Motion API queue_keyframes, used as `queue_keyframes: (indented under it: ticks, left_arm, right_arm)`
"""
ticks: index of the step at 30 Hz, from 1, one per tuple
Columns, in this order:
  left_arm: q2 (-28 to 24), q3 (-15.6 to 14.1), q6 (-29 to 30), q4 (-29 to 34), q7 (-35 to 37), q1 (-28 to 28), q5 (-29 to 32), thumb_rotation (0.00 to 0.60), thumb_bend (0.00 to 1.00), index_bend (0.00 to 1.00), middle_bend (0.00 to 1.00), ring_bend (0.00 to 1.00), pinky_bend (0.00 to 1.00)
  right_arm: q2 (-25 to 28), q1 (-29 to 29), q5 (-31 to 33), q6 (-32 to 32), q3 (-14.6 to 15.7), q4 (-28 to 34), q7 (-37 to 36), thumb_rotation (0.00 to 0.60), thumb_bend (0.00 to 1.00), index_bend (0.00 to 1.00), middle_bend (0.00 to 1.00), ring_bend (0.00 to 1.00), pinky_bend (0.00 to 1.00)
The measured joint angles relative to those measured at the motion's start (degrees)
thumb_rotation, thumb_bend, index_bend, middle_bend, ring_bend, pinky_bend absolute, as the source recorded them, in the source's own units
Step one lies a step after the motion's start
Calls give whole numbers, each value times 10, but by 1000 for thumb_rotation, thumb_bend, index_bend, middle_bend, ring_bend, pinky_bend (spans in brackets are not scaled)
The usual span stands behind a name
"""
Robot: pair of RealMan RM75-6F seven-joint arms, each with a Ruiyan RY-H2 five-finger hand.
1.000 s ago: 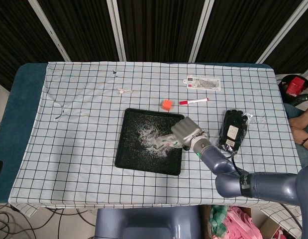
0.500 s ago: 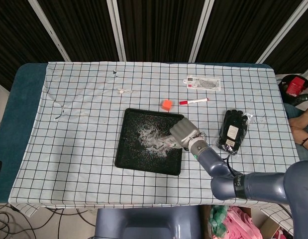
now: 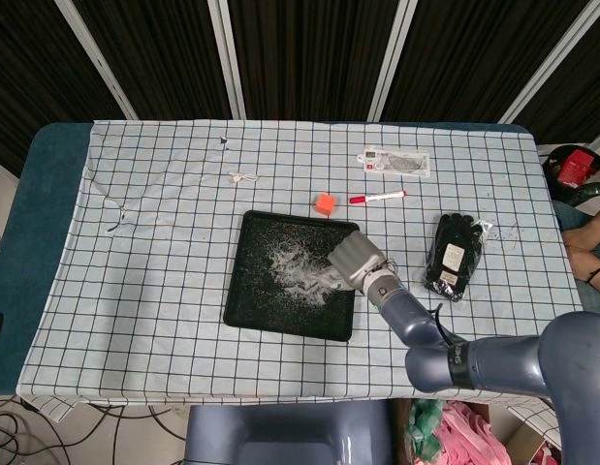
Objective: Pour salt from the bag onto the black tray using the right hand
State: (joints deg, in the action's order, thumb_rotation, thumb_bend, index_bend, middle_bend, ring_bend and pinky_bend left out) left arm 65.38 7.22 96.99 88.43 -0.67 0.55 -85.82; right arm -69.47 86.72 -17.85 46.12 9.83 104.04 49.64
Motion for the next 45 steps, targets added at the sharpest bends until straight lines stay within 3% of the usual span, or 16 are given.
queue_keyframes:
  ticks: [45]
  left_arm:
    - [-1,3,3,-1,5,-2,1,600,321,272,144,55,102]
  right_arm:
    - [-42,28,6,83,31,6,125,600,479,646,542,588,432]
